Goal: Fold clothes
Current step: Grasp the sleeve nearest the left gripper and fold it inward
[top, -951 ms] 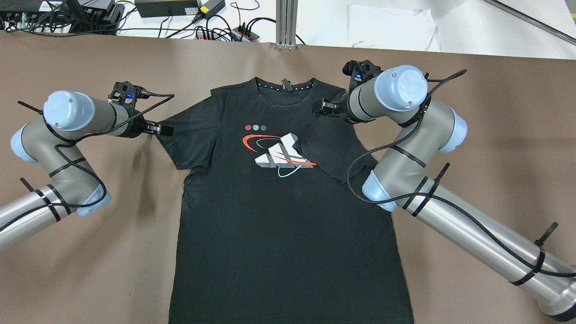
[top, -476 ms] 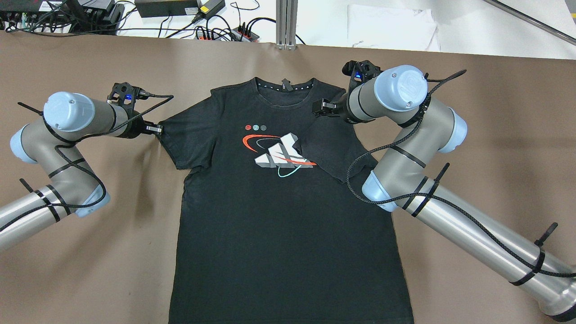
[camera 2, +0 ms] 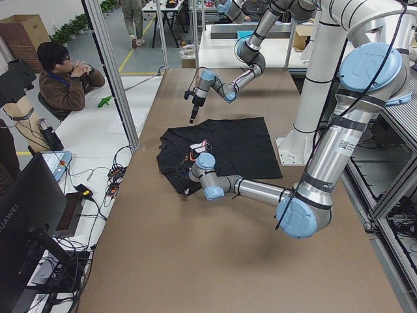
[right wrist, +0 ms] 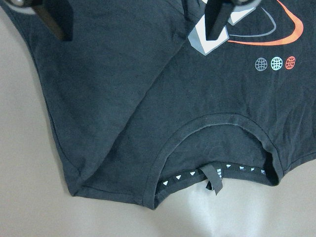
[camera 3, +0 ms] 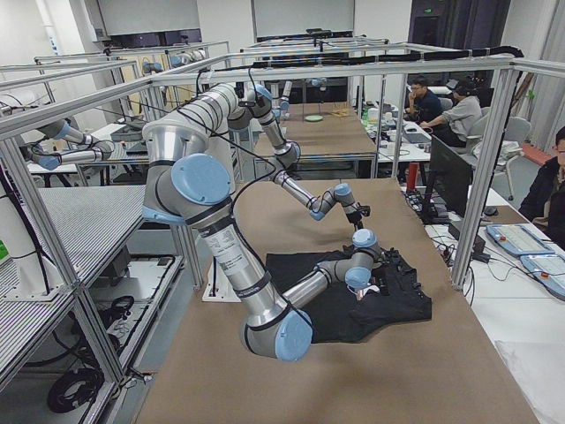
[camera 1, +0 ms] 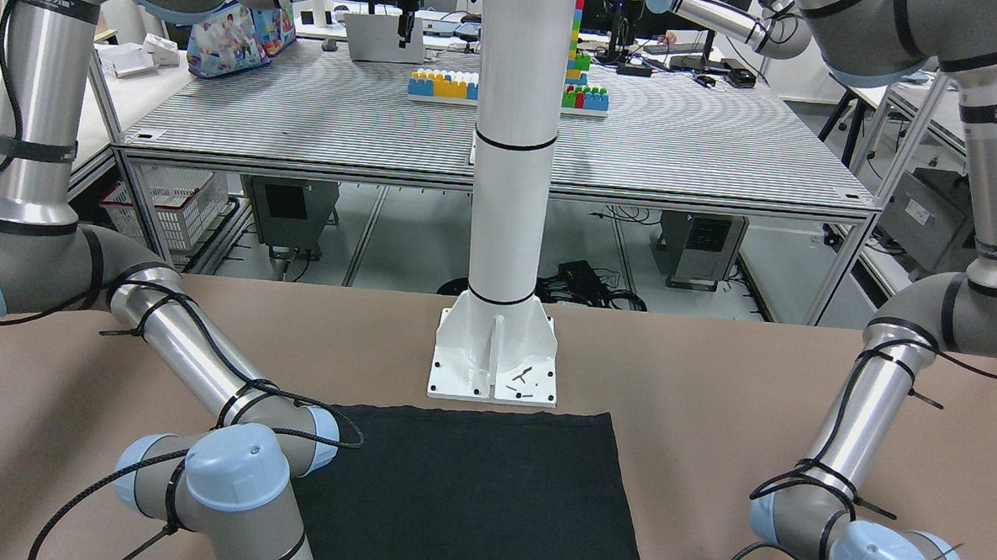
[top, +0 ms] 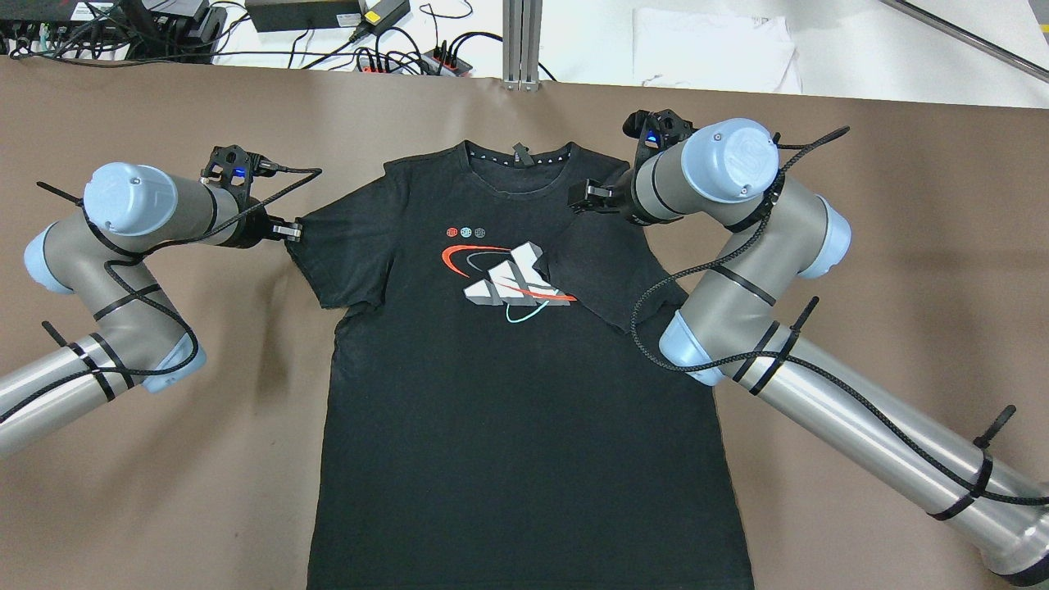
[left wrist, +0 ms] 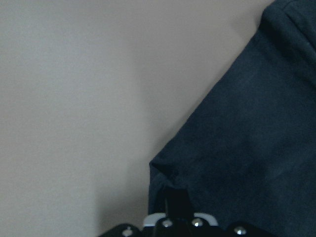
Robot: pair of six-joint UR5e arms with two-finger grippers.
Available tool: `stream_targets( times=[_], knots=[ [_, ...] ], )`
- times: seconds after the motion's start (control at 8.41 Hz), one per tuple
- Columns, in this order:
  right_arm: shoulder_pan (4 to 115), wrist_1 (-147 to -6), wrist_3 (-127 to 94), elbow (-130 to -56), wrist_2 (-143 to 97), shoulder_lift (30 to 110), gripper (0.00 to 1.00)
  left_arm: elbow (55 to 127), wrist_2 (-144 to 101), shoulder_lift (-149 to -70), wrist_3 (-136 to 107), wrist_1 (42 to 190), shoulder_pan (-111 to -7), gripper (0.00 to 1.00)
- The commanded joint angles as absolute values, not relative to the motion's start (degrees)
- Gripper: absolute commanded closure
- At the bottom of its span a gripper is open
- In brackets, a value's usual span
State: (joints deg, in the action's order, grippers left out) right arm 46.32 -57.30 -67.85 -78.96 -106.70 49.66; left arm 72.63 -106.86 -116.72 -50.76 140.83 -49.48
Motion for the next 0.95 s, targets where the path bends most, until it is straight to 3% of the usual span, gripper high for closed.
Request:
stream_targets(
  times=[0.0,0.48,0.83],
  knots=[
    [46.32,-57.3,-67.85,-79.01,-106.7,49.66,0.06,72.86,-107.31,-117.86,-50.89,140.54,-49.48,1.0],
    [46.32,-57.22,-67.85,-78.93,-106.7,49.75,0.06,82.86,-107.4,-124.09,-54.3,121.86,-48.96,1.0],
    [46.32,-57.22,-67.76,-78.84,-106.7,50.27,0.06,78.87,-106.52,-133.46,-61.67,118.48,-45.44,1.0]
  ],
)
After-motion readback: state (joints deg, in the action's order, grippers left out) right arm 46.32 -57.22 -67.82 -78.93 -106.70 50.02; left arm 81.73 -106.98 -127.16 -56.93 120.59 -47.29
